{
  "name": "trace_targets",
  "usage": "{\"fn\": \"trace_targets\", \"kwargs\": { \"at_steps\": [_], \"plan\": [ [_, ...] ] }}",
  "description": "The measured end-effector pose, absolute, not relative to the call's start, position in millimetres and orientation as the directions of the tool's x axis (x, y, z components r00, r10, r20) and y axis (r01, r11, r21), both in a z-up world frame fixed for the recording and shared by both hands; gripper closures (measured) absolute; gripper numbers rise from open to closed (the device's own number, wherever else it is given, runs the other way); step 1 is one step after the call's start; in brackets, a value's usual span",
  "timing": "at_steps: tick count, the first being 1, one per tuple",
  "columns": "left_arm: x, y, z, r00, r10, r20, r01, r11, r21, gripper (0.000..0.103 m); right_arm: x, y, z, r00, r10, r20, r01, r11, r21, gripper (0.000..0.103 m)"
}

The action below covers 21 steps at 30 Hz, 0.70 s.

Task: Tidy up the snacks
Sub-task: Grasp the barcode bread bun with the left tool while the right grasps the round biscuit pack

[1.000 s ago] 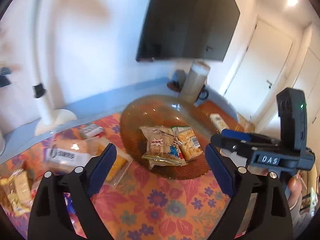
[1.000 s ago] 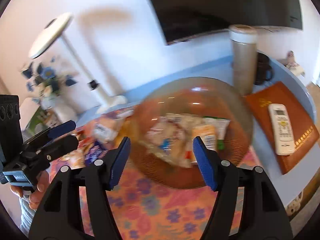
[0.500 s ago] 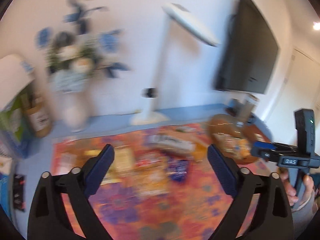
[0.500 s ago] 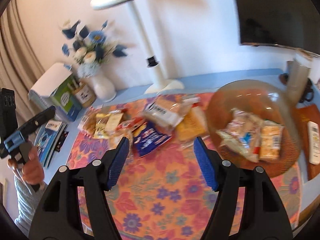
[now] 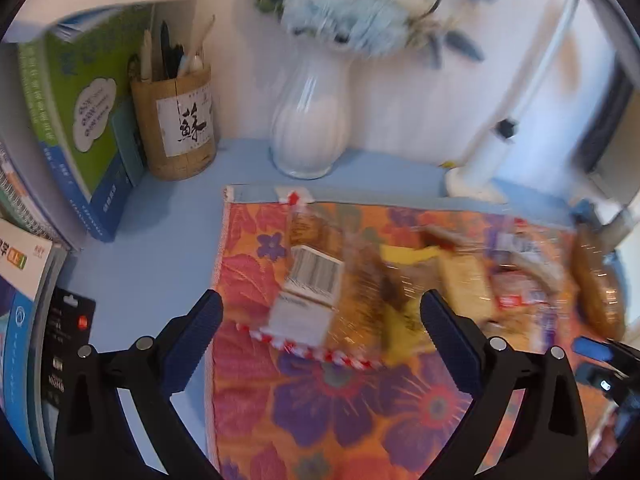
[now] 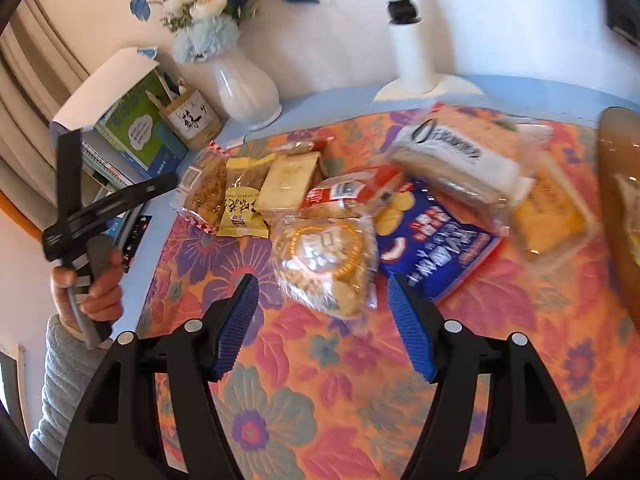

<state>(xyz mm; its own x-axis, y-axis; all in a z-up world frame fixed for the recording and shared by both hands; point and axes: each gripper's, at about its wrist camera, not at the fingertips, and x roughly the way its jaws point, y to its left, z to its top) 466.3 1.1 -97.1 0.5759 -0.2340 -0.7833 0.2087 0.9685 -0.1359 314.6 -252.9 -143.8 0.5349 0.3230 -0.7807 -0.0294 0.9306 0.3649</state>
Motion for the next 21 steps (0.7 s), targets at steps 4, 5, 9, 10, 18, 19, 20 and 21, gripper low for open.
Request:
{"fn": "trace_targets", "kwargs": {
  "at_steps": [4, 5, 9, 10, 18, 19, 20, 21],
  "plan": [
    [482, -6, -117, 0.564, -0.225, -0.794, 0.218, 0.968, -0.12, 0.005, 331, -243, -161, 0.527, 0.264, -0.808, -0.012, 0.953, 0.303, 0.034],
    [484, -7, -120, 0.554, -0.237, -0.798, 0.224, 0.966, -0.131, 0.005, 333, -241, -166, 0.521, 0.264, -0.812, -0.012, 0.953, 0.302, 0.034],
    [488, -15, -135, 0.539, -0.212, -0.815, 0.254, 0.964, -0.083, 0.005, 342, -223, -178, 0.508, 0.27, -0.818, -0.024, 0.954, 0.3, 0.024],
    [490, -16, -139, 0.528, -0.21, -0.823, 0.258, 0.963, -0.08, 0.005, 344, -219, -178, 0.508, 0.26, -0.821, -0.027, 0.958, 0.286, 0.023],
    [491, -32, -140, 0.545, -0.164, -0.822, 0.262, 0.965, -0.019, 0.014, 349, -197, -192, 0.489, 0.26, -0.833, -0.037, 0.96, 0.278, 0.023],
    [488, -34, -138, 0.547, -0.176, -0.819, 0.281, 0.96, -0.019, 0.032, 348, -199, -191, 0.492, 0.266, -0.829, -0.033, 0.957, 0.288, 0.026],
    [486, -37, -136, 0.541, -0.197, -0.818, 0.299, 0.954, -0.032, 0.043, 346, -201, -190, 0.494, 0.274, -0.825, -0.034, 0.954, 0.297, 0.03],
    [483, -38, -131, 0.556, -0.172, -0.813, 0.288, 0.958, -0.005, 0.045, 343, -203, -188, 0.495, 0.283, -0.821, -0.039, 0.952, 0.304, 0.033]
  ]
}}
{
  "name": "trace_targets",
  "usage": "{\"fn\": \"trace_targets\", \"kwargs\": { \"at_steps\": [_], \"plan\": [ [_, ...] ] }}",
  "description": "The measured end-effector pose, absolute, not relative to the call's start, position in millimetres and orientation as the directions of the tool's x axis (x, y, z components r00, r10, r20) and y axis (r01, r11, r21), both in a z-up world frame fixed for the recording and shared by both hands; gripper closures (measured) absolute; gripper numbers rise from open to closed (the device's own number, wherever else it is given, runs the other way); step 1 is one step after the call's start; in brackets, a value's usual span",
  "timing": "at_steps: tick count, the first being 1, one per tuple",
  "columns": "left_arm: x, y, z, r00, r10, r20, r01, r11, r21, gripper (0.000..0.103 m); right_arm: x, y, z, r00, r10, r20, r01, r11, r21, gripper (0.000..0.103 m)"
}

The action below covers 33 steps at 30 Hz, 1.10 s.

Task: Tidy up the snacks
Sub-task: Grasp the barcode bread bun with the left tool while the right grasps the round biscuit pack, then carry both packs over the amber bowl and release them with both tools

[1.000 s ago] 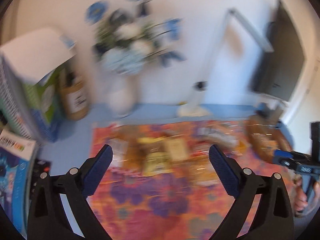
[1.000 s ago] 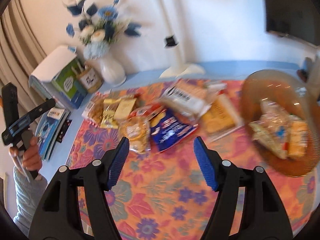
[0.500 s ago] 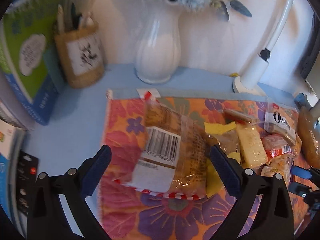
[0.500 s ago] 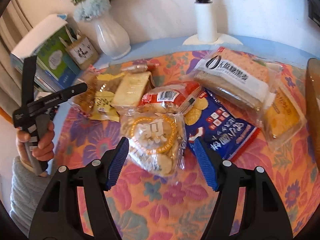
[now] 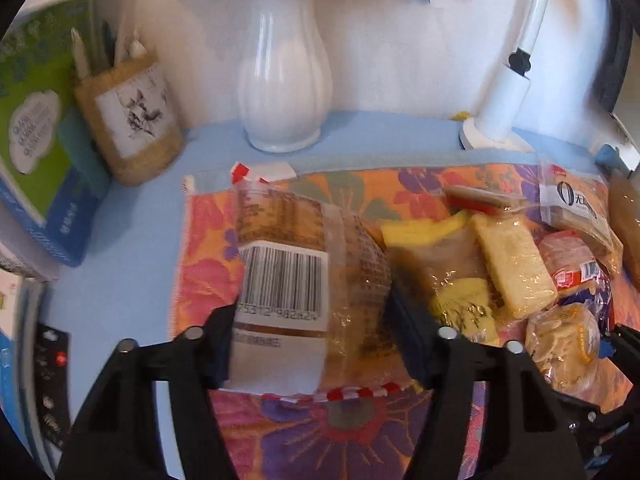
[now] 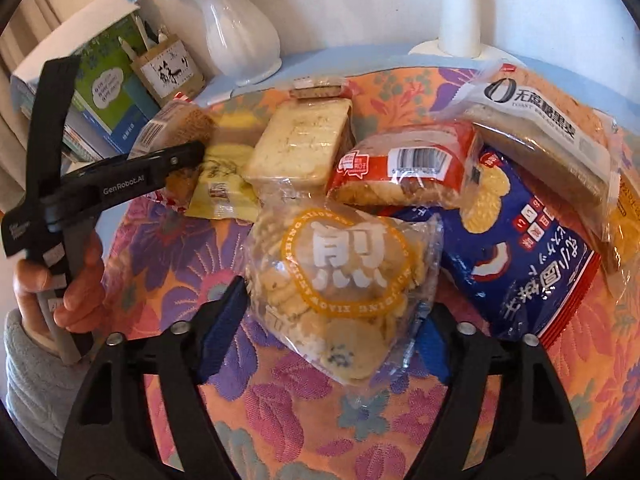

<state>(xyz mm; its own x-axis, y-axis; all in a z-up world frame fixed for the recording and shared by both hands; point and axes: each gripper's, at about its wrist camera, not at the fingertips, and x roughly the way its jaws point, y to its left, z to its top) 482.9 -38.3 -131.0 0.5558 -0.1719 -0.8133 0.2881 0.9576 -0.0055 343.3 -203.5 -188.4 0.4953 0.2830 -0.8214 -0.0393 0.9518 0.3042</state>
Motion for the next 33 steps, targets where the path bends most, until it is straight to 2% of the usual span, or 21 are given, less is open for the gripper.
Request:
{"fn": "trace_targets", "kwargs": {
  "at_steps": [2, 5, 7, 12, 16, 19, 23, 27, 31, 32, 33],
  "plan": [
    [479, -40, -128, 0.561, -0.129, -0.818, 0.274, 0.961, 0.036, 0.047, 337, -206, -184, 0.501, 0.295, -0.814, -0.048, 0.948, 0.314, 0.041],
    [461, -26, -119, 0.557, -0.153, -0.816, 0.264, 0.965, 0.0, 0.049, 321, -206, -177, 0.503, 0.301, -0.81, -0.071, 0.949, 0.309, 0.046],
    [447, -20, -114, 0.56, -0.161, -0.813, 0.251, 0.968, -0.019, 0.049, 306, -206, -175, 0.488, 0.33, -0.808, -0.083, 0.939, 0.333, 0.046],
    [388, -18, -93, 0.553, -0.275, -0.787, 0.29, 0.948, -0.128, 0.049, 257, -230, -172, 0.485, 0.375, -0.79, -0.067, 0.917, 0.394, 0.047],
    [342, -47, -93, 0.489, -0.388, -0.781, 0.372, 0.903, -0.215, 0.049, 211, -270, -169, 0.523, 0.298, -0.798, 0.018, 0.933, 0.36, 0.047],
    [311, -79, -102, 0.444, -0.457, -0.771, 0.434, 0.862, -0.262, 0.049, 186, -307, -174, 0.531, 0.218, -0.819, 0.147, 0.928, 0.342, 0.047],
    [278, -122, -113, 0.444, -0.483, -0.755, 0.478, 0.84, -0.256, 0.049, 164, -345, -184, 0.55, 0.19, -0.813, 0.256, 0.889, 0.381, 0.047],
    [267, -149, -129, 0.435, -0.465, -0.771, 0.491, 0.841, -0.23, 0.048, 153, -350, -186, 0.555, 0.211, -0.804, 0.26, 0.875, 0.409, 0.045],
    [260, -154, -129, 0.456, -0.428, -0.78, 0.491, 0.852, -0.181, 0.043, 138, -344, -190, 0.529, 0.279, -0.801, 0.174, 0.889, 0.424, 0.044],
    [259, -153, -127, 0.462, -0.431, -0.775, 0.493, 0.851, -0.18, 0.035, 131, -343, -189, 0.52, 0.298, -0.801, 0.141, 0.895, 0.424, 0.041],
    [257, -151, -124, 0.468, -0.436, -0.768, 0.497, 0.849, -0.179, 0.023, 121, -341, -189, 0.509, 0.313, -0.802, 0.096, 0.905, 0.414, 0.032]
  ]
}}
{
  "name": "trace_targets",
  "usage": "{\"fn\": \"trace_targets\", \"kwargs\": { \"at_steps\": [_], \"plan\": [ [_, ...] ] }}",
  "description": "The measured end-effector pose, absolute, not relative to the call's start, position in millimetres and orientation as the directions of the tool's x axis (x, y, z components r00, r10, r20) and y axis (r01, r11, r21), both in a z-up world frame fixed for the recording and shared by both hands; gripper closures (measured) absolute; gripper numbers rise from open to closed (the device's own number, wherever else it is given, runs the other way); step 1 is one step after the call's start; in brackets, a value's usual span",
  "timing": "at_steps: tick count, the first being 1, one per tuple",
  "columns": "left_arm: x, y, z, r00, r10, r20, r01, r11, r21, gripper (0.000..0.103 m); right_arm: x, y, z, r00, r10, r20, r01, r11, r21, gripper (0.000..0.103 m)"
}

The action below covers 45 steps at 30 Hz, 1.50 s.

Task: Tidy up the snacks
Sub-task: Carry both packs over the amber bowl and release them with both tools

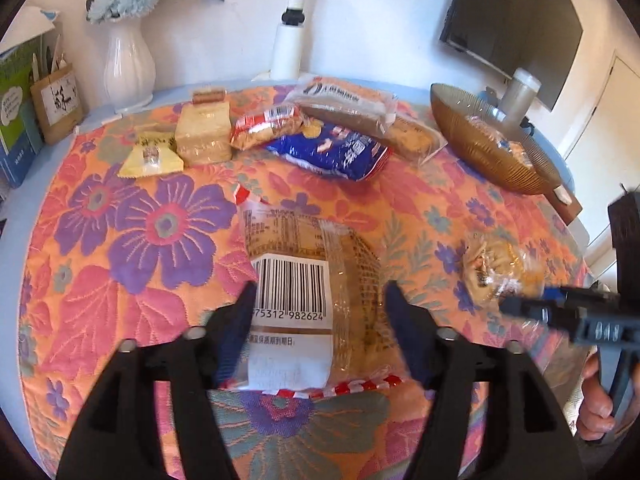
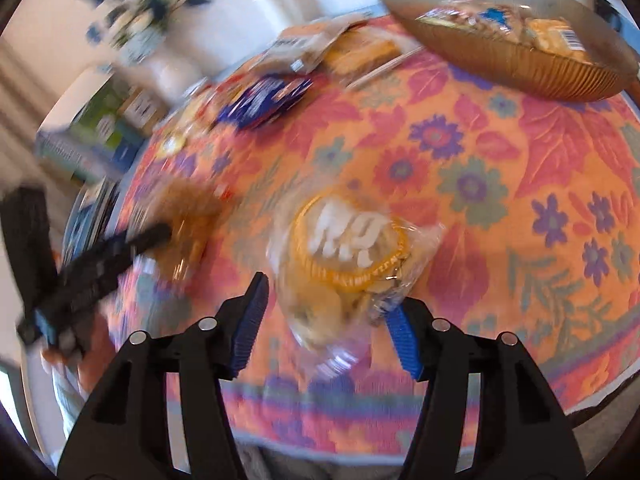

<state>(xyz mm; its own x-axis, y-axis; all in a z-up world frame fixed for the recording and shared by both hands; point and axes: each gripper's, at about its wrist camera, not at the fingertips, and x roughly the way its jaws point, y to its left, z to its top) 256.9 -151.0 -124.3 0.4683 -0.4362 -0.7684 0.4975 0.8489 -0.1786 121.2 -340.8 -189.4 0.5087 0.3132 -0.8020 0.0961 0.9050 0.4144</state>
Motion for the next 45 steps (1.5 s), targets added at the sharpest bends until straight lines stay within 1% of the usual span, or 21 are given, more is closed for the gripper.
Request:
{"fn": "trace_targets", "kwargs": {
  "at_steps": [1, 2, 4, 7, 10, 13, 14, 16, 17, 18, 19, 20, 21, 23, 26, 29, 32, 35, 39, 43, 45],
  "plan": [
    [255, -149, -123, 0.475, -0.435, -0.765, 0.498, 0.85, -0.173, 0.019, 116, -338, -189, 0.505, 0.308, -0.806, 0.071, 0.916, 0.395, 0.027],
    [255, -150, -122, 0.478, -0.432, -0.765, 0.499, 0.85, -0.169, 0.016, 110, -337, -186, 0.506, 0.288, -0.813, 0.051, 0.931, 0.361, 0.026],
    [253, -151, -122, 0.479, -0.43, -0.765, 0.51, 0.846, -0.155, 0.016, 102, -338, -176, 0.526, 0.221, -0.821, 0.018, 0.962, 0.271, 0.025],
    [256, -156, -128, 0.48, -0.398, -0.782, 0.5, 0.856, -0.13, 0.016, 108, -340, -158, 0.559, 0.197, -0.806, -0.049, 0.978, 0.205, 0.011],
    [256, -162, -137, 0.486, -0.368, -0.792, 0.48, 0.87, -0.11, 0.016, 124, -331, -153, 0.554, 0.199, -0.808, -0.143, 0.979, 0.143, 0.01],
    [250, -166, -142, 0.504, -0.347, -0.791, 0.466, 0.88, -0.089, 0.017, 146, -323, -166, 0.516, 0.194, -0.835, -0.19, 0.976, 0.109, 0.01],
    [248, -167, -144, 0.509, -0.345, -0.788, 0.46, 0.883, -0.09, 0.018, 152, -321, -175, 0.497, 0.186, -0.847, -0.194, 0.976, 0.101, 0.011],
    [248, -166, -146, 0.513, -0.35, -0.784, 0.448, 0.888, -0.103, 0.025, 158, -320, -187, 0.473, 0.188, -0.861, -0.194, 0.975, 0.106, 0.013],
    [248, -166, -146, 0.499, -0.37, -0.784, 0.457, 0.881, -0.125, 0.034, 159, -321, -192, 0.461, 0.191, -0.867, -0.191, 0.975, 0.113, 0.018],
    [247, -167, -146, 0.501, -0.369, -0.783, 0.458, 0.88, -0.122, 0.037, 160, -321, -197, 0.457, 0.176, -0.872, -0.183, 0.978, 0.102, 0.02],
    [245, -168, -144, 0.51, -0.365, -0.779, 0.469, 0.877, -0.104, 0.038, 160, -321, -200, 0.455, 0.16, -0.876, -0.176, 0.98, 0.088, 0.029],
    [243, -171, -142, 0.52, -0.36, -0.775, 0.482, 0.872, -0.082, 0.043, 160, -321, -201, 0.453, 0.145, -0.88, -0.172, 0.982, 0.073, 0.037],
    [241, -172, -140, 0.526, -0.36, -0.77, 0.487, 0.87, -0.074, 0.047, 157, -321, -200, 0.457, 0.151, -0.877, -0.178, 0.981, 0.076, 0.04],
    [239, -173, -136, 0.521, -0.374, -0.767, 0.498, 0.863, -0.082, 0.048, 152, -320, -196, 0.464, 0.148, -0.873, -0.18, 0.981, 0.07, 0.043],
    [234, -178, -129, 0.513, -0.397, -0.761, 0.517, 0.851, -0.094, 0.049, 142, -319, -190, 0.488, 0.125, -0.864, -0.178, 0.983, 0.041, 0.044],
    [230, -185, -121, 0.505, -0.425, -0.751, 0.536, 0.837, -0.114, 0.049, 136, -329, -180, 0.507, 0.131, -0.852, -0.151, 0.987, 0.061, 0.045],
    [228, -195, -103, 0.497, -0.466, -0.732, 0.565, 0.814, -0.135, 0.049, 128, -350, -159, 0.548, 0.132, -0.826, -0.126, 0.989, 0.075, 0.045],
    [231, -215, -81, 0.502, -0.494, -0.709, 0.612, 0.783, -0.112, 0.049, 123, -370, -133, 0.603, 0.102, -0.791, -0.082, 0.994, 0.066, 0.045],
    [252, -258, -46, 0.477, -0.556, -0.681, 0.688, 0.718, -0.103, 0.049, 126, -414, -95, 0.671, 0.016, -0.741, 0.03, 0.998, 0.048, 0.045],
    [284, -312, -18, 0.363, -0.663, -0.655, 0.771, 0.609, -0.189, 0.049, 142, -468, -69, 0.696, -0.08, -0.714, 0.169, 0.984, 0.053, 0.045],
    [301, -337, -9, 0.346, -0.677, -0.649, 0.787, 0.586, -0.192, 0.049, 154, -502, -63, 0.701, -0.099, -0.706, 0.232, 0.968, 0.095, 0.045]
  ]
}}
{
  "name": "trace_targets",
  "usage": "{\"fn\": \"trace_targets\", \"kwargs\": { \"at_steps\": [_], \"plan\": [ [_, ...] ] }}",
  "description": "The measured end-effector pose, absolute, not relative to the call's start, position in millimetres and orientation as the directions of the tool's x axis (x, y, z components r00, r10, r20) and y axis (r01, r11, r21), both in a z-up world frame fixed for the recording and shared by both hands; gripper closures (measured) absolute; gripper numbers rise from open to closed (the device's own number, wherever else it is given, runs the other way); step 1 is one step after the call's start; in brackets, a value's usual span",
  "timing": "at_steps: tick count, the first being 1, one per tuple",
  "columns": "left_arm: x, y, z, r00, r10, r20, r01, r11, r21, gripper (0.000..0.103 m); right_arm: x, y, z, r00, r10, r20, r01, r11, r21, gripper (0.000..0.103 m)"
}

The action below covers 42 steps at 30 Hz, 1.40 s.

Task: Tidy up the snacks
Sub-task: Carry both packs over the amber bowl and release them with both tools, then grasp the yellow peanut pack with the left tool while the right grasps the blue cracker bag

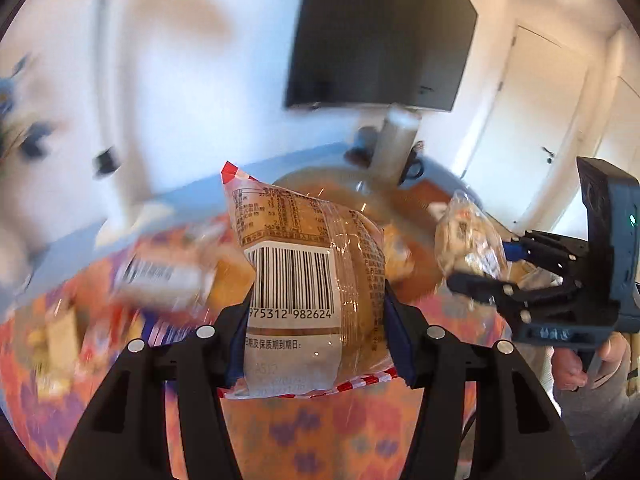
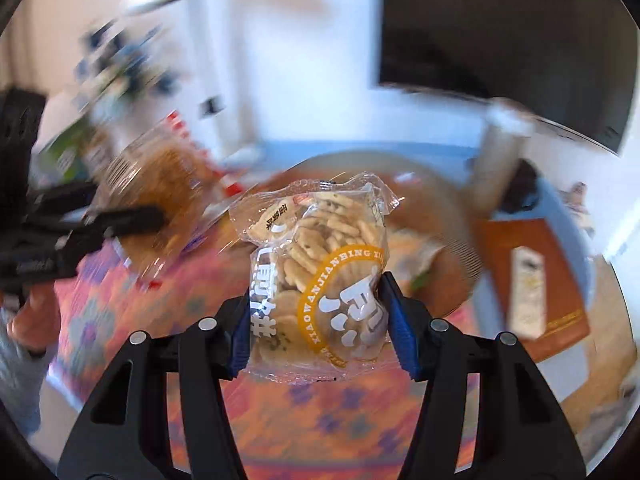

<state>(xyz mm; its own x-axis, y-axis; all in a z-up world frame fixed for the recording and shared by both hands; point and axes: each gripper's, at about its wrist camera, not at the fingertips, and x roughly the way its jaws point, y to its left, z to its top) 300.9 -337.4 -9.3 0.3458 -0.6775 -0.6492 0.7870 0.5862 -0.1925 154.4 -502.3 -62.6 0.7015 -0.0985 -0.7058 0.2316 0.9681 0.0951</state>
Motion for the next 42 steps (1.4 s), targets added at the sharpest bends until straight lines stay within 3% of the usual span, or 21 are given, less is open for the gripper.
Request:
{"fn": "trace_targets", "kwargs": {
  "at_steps": [7, 11, 13, 14, 15, 16, 18, 20, 28, 33, 37, 39, 42],
  "plan": [
    [361, -421, -9, 0.28, -0.699, -0.658, 0.804, 0.545, -0.237, 0.049, 217, -594, -78, 0.674, -0.04, -0.737, 0.389, 0.868, 0.308, 0.045],
    [388, -462, -19, 0.203, -0.719, -0.664, 0.808, 0.506, -0.302, 0.048, 240, -605, -83, 0.684, -0.06, -0.727, 0.41, 0.856, 0.315, 0.041],
    [397, -476, -24, 0.217, -0.715, -0.665, 0.799, 0.521, -0.3, 0.04, 245, -612, -87, 0.694, -0.053, -0.718, 0.415, 0.845, 0.338, 0.037],
    [401, -479, -24, 0.236, -0.707, -0.666, 0.789, 0.54, -0.294, 0.021, 245, -617, -88, 0.689, -0.047, -0.723, 0.419, 0.84, 0.345, 0.037],
    [403, -480, -25, 0.248, -0.71, -0.659, 0.782, 0.548, -0.296, 0.018, 246, -619, -90, 0.689, -0.033, -0.724, 0.413, 0.839, 0.355, 0.037],
    [404, -478, -25, 0.243, -0.715, -0.655, 0.784, 0.543, -0.302, 0.018, 242, -619, -90, 0.691, -0.019, -0.723, 0.405, 0.838, 0.365, 0.037],
    [399, -472, -23, 0.215, -0.724, -0.655, 0.795, 0.519, -0.313, 0.03, 229, -615, -89, 0.693, 0.005, -0.721, 0.392, 0.837, 0.382, 0.037],
    [393, -461, -20, 0.204, -0.729, -0.654, 0.802, 0.507, -0.315, 0.031, 216, -608, -86, 0.699, 0.033, -0.714, 0.377, 0.832, 0.407, 0.037],
    [327, -346, 27, 0.388, -0.726, -0.568, 0.788, 0.581, -0.204, 0.026, 175, -509, -31, 0.742, 0.112, -0.662, 0.179, 0.918, 0.355, 0.036],
    [294, -247, 56, 0.494, -0.725, -0.48, 0.725, 0.648, -0.232, 0.012, 165, -427, -2, 0.779, 0.141, -0.612, 0.031, 0.965, 0.262, 0.022],
    [267, -164, 53, 0.596, -0.68, -0.428, 0.645, 0.722, -0.25, 0.008, 163, -370, -27, 0.792, 0.139, -0.594, -0.014, 0.977, 0.211, 0.014],
    [256, -127, 27, 0.646, -0.612, -0.456, 0.564, 0.785, -0.255, 0.008, 167, -348, -55, 0.774, 0.178, -0.608, -0.054, 0.975, 0.216, 0.006],
    [254, -78, -27, 0.679, -0.509, -0.529, 0.439, 0.859, -0.263, 0.008, 187, -322, -99, 0.735, 0.203, -0.647, -0.088, 0.974, 0.207, 0.004]
  ]
}}
